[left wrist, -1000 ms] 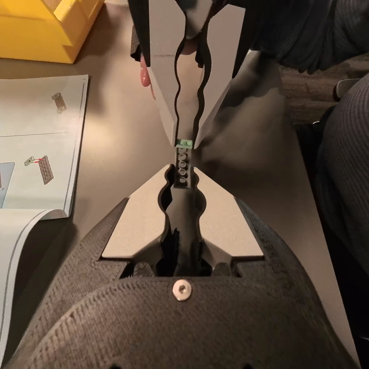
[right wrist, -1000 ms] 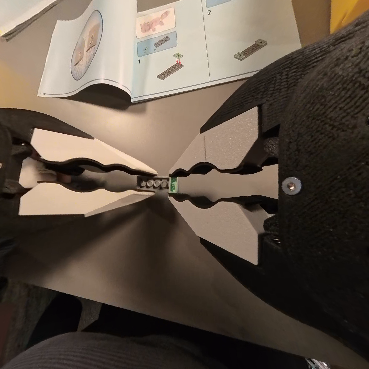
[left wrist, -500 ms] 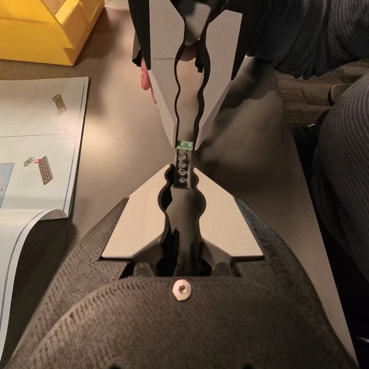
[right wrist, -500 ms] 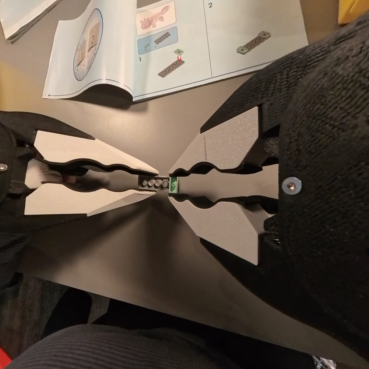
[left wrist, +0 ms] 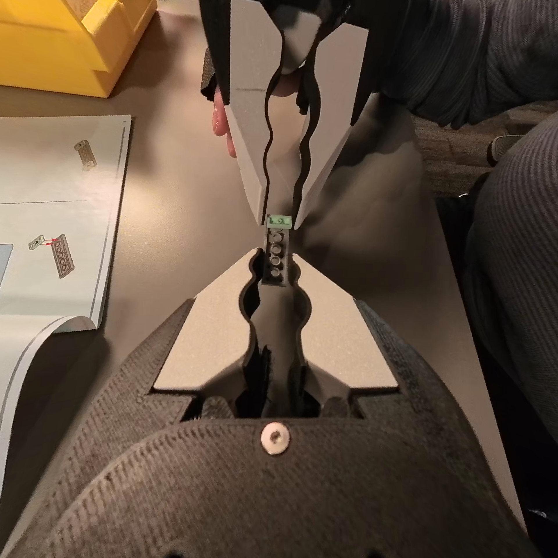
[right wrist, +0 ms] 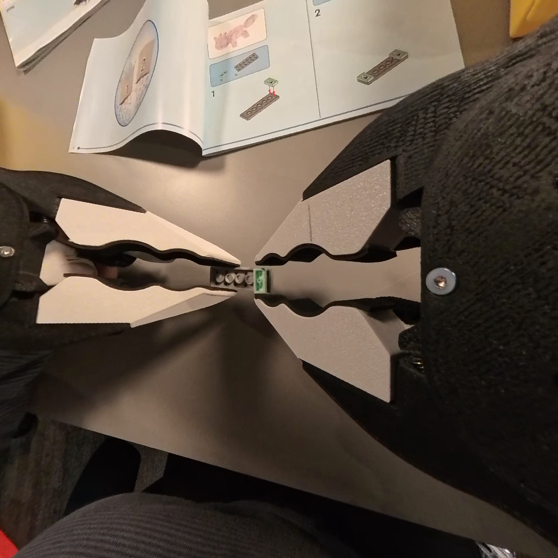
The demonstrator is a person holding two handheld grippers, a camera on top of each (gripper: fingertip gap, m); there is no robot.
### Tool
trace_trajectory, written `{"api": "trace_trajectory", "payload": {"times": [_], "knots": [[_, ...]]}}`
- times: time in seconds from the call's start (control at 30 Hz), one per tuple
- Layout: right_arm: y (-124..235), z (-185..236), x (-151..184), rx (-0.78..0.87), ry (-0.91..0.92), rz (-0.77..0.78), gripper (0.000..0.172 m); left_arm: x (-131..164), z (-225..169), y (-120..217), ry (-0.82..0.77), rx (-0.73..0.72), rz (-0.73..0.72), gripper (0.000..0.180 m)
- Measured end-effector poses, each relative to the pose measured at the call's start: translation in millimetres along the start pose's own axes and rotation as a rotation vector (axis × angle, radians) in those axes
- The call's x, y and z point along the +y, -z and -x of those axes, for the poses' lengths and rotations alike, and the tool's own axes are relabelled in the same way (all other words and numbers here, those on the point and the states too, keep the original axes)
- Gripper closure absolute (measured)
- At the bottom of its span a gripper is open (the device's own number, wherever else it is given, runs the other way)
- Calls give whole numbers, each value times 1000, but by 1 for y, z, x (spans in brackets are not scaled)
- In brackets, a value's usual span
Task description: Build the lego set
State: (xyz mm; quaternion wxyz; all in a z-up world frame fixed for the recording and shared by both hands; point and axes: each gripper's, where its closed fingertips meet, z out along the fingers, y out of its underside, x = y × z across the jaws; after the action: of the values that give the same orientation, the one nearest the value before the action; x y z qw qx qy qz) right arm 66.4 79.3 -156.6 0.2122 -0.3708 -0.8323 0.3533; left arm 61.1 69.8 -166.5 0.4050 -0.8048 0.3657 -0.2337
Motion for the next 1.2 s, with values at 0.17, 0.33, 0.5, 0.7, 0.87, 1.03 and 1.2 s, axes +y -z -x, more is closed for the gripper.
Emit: {"api": "trace_trajectory", "payload": {"times": [0.17,0.33,0.5,0.7,0.87,1.03,1.2], "knots": [[3,-2,-3,23,11,-18,145,1,6,1,34,-18,5,166],[2,-28,-9,337,271,-5,122,1,23,8,120,-98,-12,166],[-1,-47,-13,690,700,145,124,-1,39,17,197,-157,-43,165],[-5,-57,-14,868,921,288,139,-1,43,20,225,-172,-55,165],[-8,-60,-13,891,964,317,147,-2,41,20,220,-171,-52,165],[-9,-62,-10,908,994,345,153,-4,41,21,231,-165,-63,165],[-6,-63,-12,922,955,320,162,-4,41,21,246,-161,-67,165]]}}
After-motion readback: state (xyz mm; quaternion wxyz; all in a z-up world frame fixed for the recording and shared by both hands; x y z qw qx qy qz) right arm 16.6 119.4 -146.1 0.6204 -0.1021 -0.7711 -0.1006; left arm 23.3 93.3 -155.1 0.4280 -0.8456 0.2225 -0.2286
